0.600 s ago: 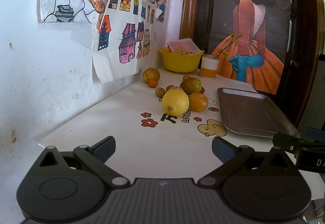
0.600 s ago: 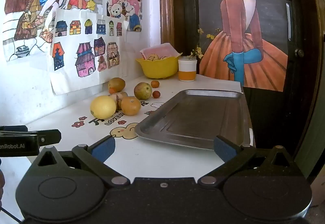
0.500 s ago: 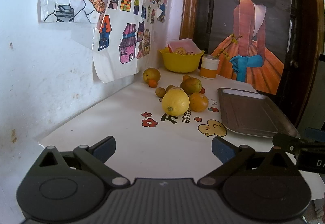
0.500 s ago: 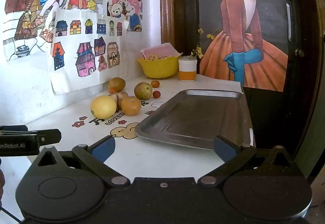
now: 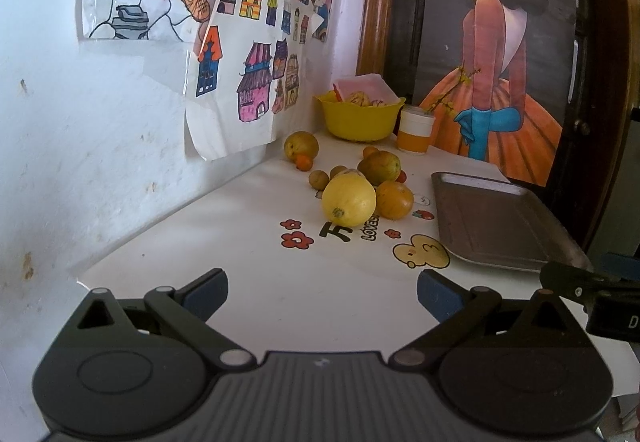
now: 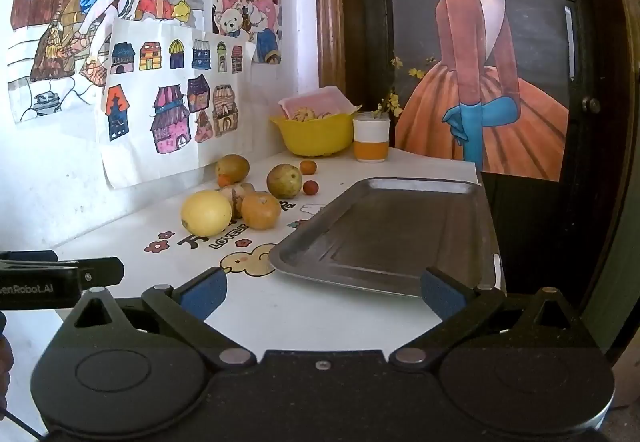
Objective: Organize fruits
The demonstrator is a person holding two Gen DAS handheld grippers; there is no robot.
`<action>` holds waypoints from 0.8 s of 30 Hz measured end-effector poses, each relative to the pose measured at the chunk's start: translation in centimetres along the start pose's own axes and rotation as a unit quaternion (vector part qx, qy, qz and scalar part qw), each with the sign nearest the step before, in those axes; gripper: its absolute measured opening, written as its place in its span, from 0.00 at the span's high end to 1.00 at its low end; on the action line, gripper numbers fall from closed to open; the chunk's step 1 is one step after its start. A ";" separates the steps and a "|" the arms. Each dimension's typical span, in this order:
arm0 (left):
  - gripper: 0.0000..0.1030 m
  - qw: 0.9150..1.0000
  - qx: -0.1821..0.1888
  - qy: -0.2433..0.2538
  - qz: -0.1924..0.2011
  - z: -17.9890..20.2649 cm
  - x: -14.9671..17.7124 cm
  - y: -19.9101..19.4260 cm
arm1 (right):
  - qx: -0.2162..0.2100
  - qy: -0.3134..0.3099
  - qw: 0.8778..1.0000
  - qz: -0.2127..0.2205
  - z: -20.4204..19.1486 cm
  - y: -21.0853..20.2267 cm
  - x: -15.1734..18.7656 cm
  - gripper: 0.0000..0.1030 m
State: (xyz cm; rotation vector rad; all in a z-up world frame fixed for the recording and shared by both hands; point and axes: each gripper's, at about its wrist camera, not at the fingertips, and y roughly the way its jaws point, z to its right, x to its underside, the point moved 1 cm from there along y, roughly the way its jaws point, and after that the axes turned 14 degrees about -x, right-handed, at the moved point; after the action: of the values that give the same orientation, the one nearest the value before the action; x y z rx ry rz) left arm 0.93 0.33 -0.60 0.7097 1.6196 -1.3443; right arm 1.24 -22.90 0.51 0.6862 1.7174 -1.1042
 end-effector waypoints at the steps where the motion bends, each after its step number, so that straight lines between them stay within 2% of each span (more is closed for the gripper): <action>1: 0.00 1.000 -0.002 0.000 -0.001 0.0 0.0 0.0 | -0.003 -0.001 1.000 0.001 0.0 0.1 0.0 0.00; 17: 0.00 0.998 -0.031 0.010 -0.050 1.2 -1.1 3.0 | -0.029 -0.006 1.000 -0.008 1.7 2.9 -0.2 0.00; 21: 0.00 0.997 -0.036 0.019 -0.065 1.5 -2.1 4.4 | -0.074 -0.005 0.997 -0.019 2.6 4.2 -1.4 0.00; 24: 0.00 0.997 -0.028 0.027 -0.069 1.6 -3.5 5.6 | -0.108 -0.026 0.993 -0.032 3.1 5.4 -3.0 0.00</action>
State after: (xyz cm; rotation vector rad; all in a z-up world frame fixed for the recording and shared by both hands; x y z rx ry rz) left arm 7.75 0.54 -0.03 0.6149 1.7697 -1.3816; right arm 8.13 -23.21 0.85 0.4662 1.7921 -0.9530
